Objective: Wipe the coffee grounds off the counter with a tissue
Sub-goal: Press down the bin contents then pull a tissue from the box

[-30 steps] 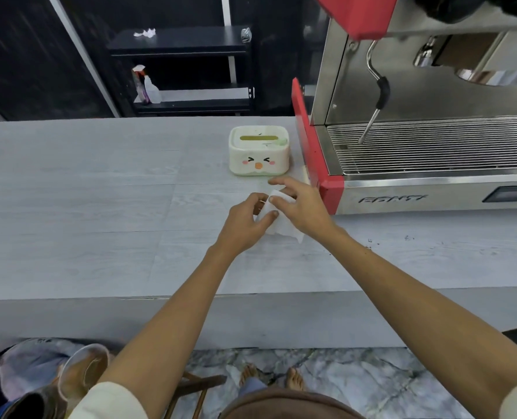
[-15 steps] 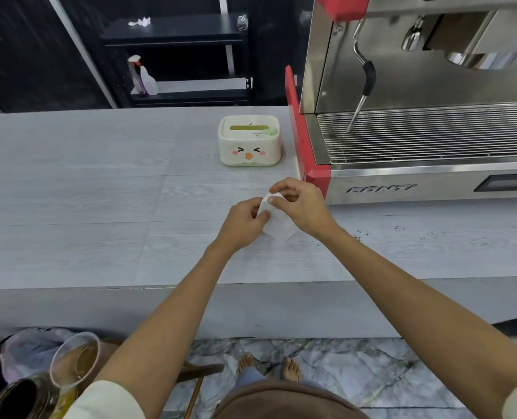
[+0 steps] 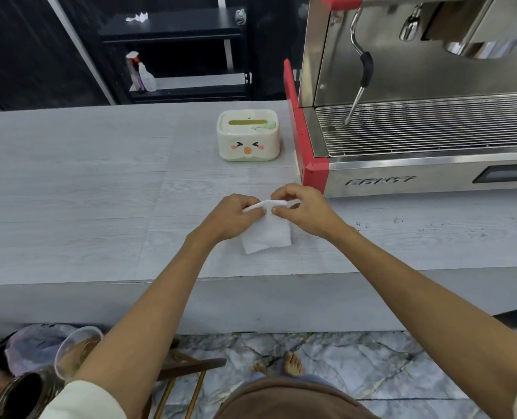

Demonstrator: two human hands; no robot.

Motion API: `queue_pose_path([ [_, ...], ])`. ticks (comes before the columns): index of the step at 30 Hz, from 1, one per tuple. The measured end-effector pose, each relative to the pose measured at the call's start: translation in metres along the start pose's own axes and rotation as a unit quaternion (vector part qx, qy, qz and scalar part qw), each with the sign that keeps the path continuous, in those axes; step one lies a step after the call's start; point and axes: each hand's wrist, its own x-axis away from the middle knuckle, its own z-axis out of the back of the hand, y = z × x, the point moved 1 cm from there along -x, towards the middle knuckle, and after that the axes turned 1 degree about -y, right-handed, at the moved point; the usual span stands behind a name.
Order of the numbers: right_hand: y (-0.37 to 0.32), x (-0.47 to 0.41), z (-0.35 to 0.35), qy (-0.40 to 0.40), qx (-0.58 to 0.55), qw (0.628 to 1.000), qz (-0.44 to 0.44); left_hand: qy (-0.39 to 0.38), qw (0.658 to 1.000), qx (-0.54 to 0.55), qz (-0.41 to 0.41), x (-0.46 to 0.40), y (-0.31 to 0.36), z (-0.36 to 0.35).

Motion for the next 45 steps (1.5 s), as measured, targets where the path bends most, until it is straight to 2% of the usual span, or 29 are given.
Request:
queue_pose_path([
  [9, 0.013, 0.012, -0.011, 0.073, -0.042, 0.995, -0.056, 0.06, 0.997, 0.02, -0.044, 0.006, -0.017, -0.012],
  [15, 0.021, 0.015, -0.02, 0.122, -0.025, 0.99, -0.072, 0.093, 0.993, 0.04, -0.063, 0.008, -0.029, -0.017],
  [26, 0.023, 0.02, -0.026, 0.156, 0.021, 0.983, -0.097, 0.097, 0.991, 0.05, -0.074, 0.001, -0.042, -0.013],
  [33, 0.033, 0.027, -0.026, 0.164, 0.118, 0.974, -0.107, 0.075, 0.995, 0.025, -0.066, -0.002, -0.048, -0.024],
  [37, 0.041, 0.033, -0.03, 0.17, 0.197, 0.963, -0.068, 0.084, 0.995, 0.0, -0.062, -0.005, -0.054, -0.028],
  [41, 0.034, 0.044, -0.049, 0.193, 0.374, 0.907, 0.022, 0.118, 0.989, -0.052, -0.076, -0.004, -0.065, -0.04],
  [45, 0.03, 0.049, -0.077, 0.106, 0.363, 0.924, 0.053, 0.168, 0.975, -0.118, -0.086, 0.001, -0.074, -0.057],
])
